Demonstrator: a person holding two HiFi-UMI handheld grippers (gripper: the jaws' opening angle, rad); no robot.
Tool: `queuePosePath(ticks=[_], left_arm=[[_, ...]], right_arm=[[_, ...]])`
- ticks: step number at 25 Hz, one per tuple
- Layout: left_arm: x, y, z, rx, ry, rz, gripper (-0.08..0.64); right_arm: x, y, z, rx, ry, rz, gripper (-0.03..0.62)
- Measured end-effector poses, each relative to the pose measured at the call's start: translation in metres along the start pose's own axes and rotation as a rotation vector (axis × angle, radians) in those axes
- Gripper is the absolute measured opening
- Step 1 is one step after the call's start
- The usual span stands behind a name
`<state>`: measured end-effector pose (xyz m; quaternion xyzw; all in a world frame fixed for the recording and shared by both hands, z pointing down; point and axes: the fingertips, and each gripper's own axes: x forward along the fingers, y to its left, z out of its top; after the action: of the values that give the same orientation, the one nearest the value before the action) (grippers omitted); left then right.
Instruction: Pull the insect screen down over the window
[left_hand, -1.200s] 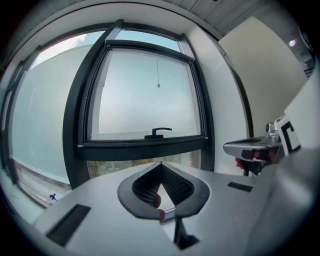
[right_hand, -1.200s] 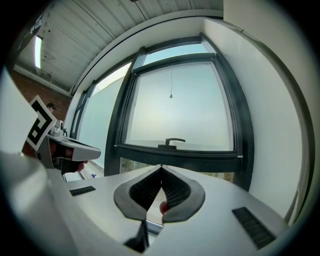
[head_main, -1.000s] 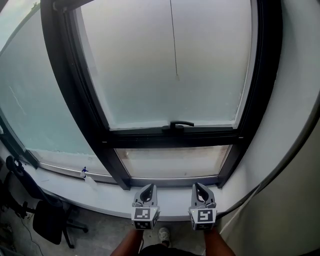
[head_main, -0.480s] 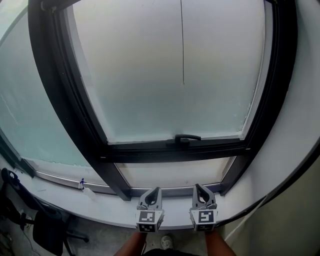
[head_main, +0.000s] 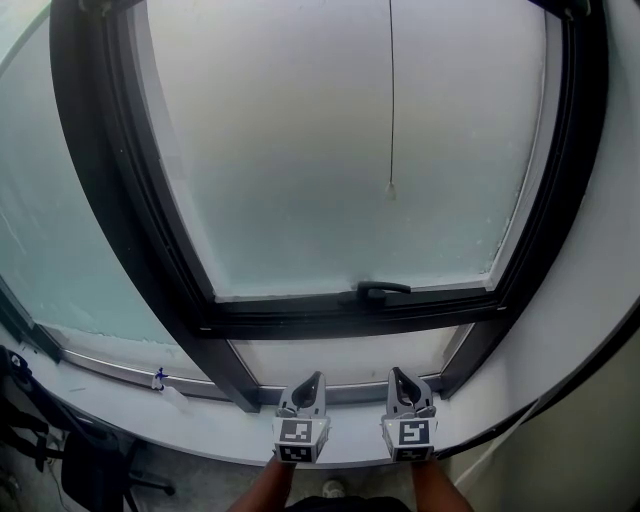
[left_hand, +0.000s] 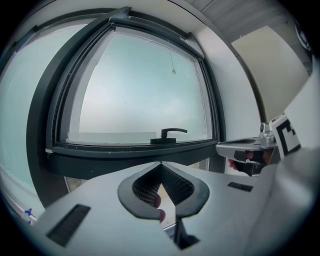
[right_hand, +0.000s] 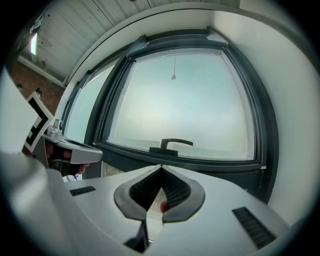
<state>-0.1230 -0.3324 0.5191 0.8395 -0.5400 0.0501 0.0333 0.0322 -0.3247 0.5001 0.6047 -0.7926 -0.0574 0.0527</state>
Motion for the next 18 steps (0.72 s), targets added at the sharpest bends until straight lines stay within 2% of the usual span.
queuePosePath(ticks=[8, 12, 18], left_arm=[[0.013, 0.005, 0.017, -0.013, -0.025, 0.026, 0.003], [0.022, 0.007, 0.028, 0.016, -0.038, 0.046, 0.003], [0.026, 0.015, 0.071, 0.04, -0.106, 0.095, 0.003]], right_arm=[[0.014, -0.015, 0.008, 0.002, -0.015, 0.004, 0.005], [0.022, -0.025, 0.021, -0.016, -0.026, 0.026, 0.005], [0.033, -0.043, 0.046, -0.04, -0.092, 0.039, 0.005]])
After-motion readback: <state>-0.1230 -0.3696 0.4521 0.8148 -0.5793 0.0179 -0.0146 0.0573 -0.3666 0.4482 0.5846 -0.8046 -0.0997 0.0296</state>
